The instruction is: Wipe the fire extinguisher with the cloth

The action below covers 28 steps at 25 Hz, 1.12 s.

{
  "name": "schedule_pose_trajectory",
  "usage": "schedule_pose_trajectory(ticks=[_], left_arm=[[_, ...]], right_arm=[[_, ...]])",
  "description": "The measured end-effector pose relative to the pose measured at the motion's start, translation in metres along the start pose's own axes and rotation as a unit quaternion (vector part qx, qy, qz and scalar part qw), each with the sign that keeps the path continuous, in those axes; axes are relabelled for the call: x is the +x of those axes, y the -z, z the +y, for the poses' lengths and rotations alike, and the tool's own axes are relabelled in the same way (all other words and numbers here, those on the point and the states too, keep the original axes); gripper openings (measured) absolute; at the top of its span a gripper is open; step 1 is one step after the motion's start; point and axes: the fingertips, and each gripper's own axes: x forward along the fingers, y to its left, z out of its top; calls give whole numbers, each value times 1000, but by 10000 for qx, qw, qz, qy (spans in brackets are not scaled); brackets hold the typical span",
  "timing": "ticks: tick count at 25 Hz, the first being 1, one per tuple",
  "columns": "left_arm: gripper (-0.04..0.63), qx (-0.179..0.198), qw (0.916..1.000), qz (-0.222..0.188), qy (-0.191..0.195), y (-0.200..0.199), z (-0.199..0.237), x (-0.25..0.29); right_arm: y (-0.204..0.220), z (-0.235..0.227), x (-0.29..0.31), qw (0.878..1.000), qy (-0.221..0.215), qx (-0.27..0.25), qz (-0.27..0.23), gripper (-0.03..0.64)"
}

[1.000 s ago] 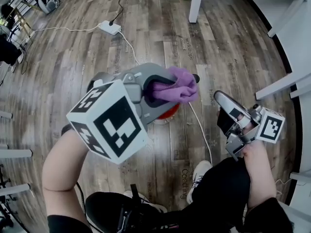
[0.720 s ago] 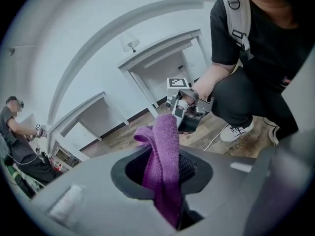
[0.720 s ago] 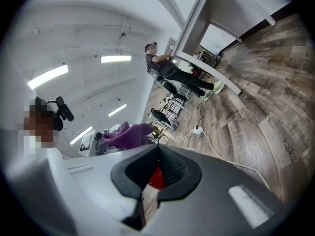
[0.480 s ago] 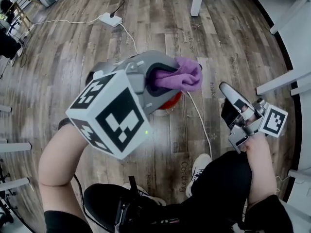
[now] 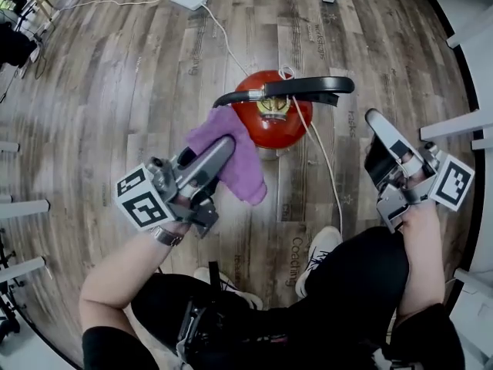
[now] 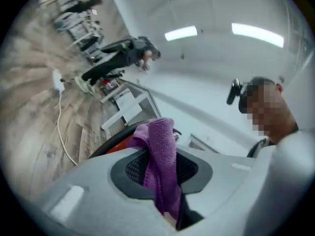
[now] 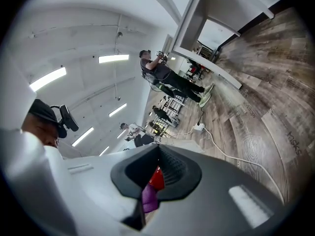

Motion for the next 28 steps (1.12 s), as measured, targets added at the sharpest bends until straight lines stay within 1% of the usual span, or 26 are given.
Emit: schedule_pose_trajectory(ticks=[1, 2, 4, 6, 9, 11, 12, 15, 17, 19, 20, 22, 23, 26, 28], left_arm=[[78, -425, 9982, -426, -83, 7, 10, -2], [78, -722, 9945, -730, -221, 14, 20, -4], [80, -1154, 9861, -1091, -484, 30, 37, -6], [81, -1443, 9794, -1219, -715, 45, 53, -7], [78, -1762, 9722, -1019, -1156, 80, 91, -11], [78, -1780, 9687, -793, -1540, 107, 126, -18], [78, -1703, 9674, -652, -1759, 121, 145, -22], [80, -1289, 9650, -224, -2272, 153, 196, -33], [78, -1080, 9607, 63, -2557, 175, 219, -39], [75, -1026, 9550, 280, -2770, 196, 234, -43], [74, -961, 9545, 312, -2804, 202, 238, -43], [75, -756, 9576, 307, -2763, 204, 241, -43], [75, -715, 9585, 303, -2742, 204, 242, -42], [72, -835, 9569, 391, -2754, 205, 241, -43], [71, -1006, 9563, 491, -2702, 204, 238, -42]], right_arm=[[1, 1, 1, 10000, -5, 4, 10, 2], [2, 1, 2, 10000, -8, 13, 17, 2], [3, 2, 3, 10000, -19, 33, 30, 2], [3, 3, 3, 10000, -37, 32, 40, 2], [2, 4, 3, 10000, -53, 47, 28, 2], [2, 4, 3, 9999, -89, 83, 10, 2], [2, 5, 5, 9999, -121, 96, 17, 2], [4, 7, 8, 9997, -200, 102, 56, 2], [3, 7, 8, 9997, -208, 101, 63, 2], [2, 3, 7, 9997, -177, 133, 41, 2], [1, 2, 6, 9997, -168, 159, 19, 2], [0, 1, 6, 9997, -170, 187, -1, 2], [0, 1, 6, 9997, -174, 188, 7, 2], [0, 0, 7, 9996, -179, 206, 5, 2], [0, 0, 8, 9996, -190, 219, -6, 2]])
